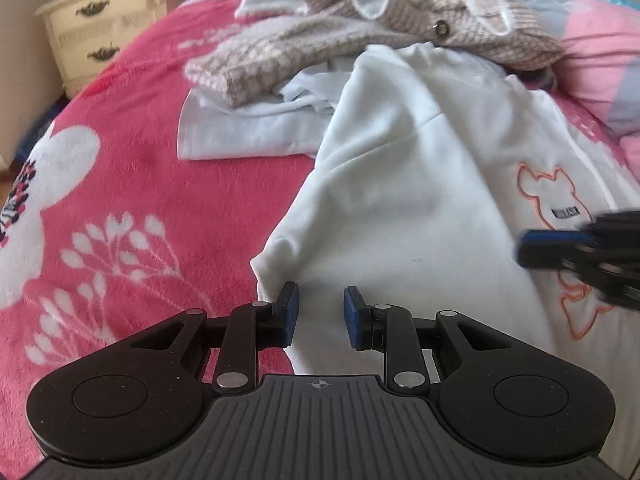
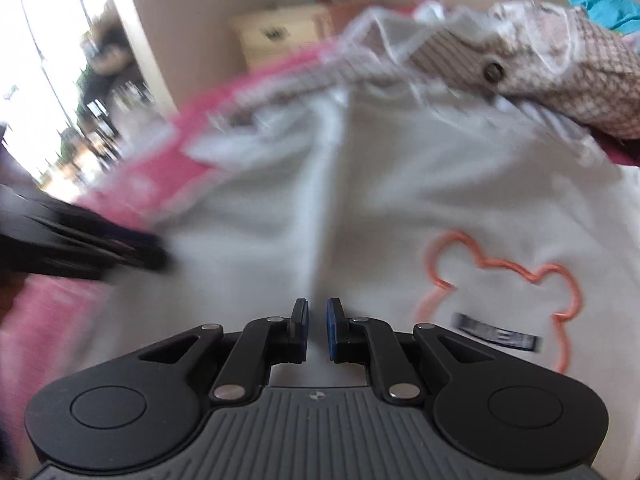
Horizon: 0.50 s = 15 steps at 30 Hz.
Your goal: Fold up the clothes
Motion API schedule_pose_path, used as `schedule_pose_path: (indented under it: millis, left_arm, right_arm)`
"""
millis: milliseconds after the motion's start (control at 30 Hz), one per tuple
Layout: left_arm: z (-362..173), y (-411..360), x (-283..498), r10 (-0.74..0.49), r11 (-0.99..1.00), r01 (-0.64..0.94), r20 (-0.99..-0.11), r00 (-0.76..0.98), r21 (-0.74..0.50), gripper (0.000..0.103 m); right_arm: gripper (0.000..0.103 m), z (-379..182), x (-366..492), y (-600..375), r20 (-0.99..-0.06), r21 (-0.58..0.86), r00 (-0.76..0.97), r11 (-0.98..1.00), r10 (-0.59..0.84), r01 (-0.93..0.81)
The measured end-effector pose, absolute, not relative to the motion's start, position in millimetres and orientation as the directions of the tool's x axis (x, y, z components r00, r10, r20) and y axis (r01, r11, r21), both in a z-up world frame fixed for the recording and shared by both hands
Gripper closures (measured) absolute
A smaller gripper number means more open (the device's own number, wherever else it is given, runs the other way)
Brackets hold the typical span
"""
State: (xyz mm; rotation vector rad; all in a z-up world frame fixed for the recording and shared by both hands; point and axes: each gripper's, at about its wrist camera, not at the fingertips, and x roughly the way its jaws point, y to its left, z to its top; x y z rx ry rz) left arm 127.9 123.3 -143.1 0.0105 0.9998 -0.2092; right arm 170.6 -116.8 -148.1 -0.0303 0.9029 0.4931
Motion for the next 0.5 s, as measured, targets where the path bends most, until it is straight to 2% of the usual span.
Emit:
schedule_pose_path:
  millis: [133, 267, 400, 433, 500]
  left_arm:
    - [-143.5, 123.5, 122.7, -0.18, 0.979, 0.183, -0.828, 0.53, -0.096, 0.076]
    - [-144.4, 127.6, 122.9, -0.2, 0.978, 0.161, -0.824, 0.531, -0.134, 0.075]
    - [-145.4, 130.3, 121.0, -0.211, 0.977, 0.144, -0.816, 0.538, -0.157, 0.075]
    - [-145.4, 129.8, 119.9, -0.209, 0.977, 0.149, -0.815, 0.54, -0.152, 0.075]
    - [-145.3, 129.0, 118.6, -0.205, 0.978, 0.151, -0.814, 0.543, -0.146, 0.075]
  right_arm:
    - [0.092, -116.2, 189.7, -114.9, -0.649, 0.181, 0.614, 0.875, 0.45, -0.449]
    - [0.092, -108.7, 229.2, -84.1, -0.598, 0.179, 0.617, 0.836, 0.511, -0.519]
    - [0.093, -132.1, 281.8, -63.1, -0.62, 0.202, 0.606, 0.848, 0.498, -0.49]
    - [0.097, -139.8, 296.7, -61.4, -0.629, 0.217, 0.605, 0.857, 0.488, -0.467]
    - [0.098, -148.9, 317.5, -67.5, -0.617, 0.277, 0.62, 0.871, 0.485, -0.406]
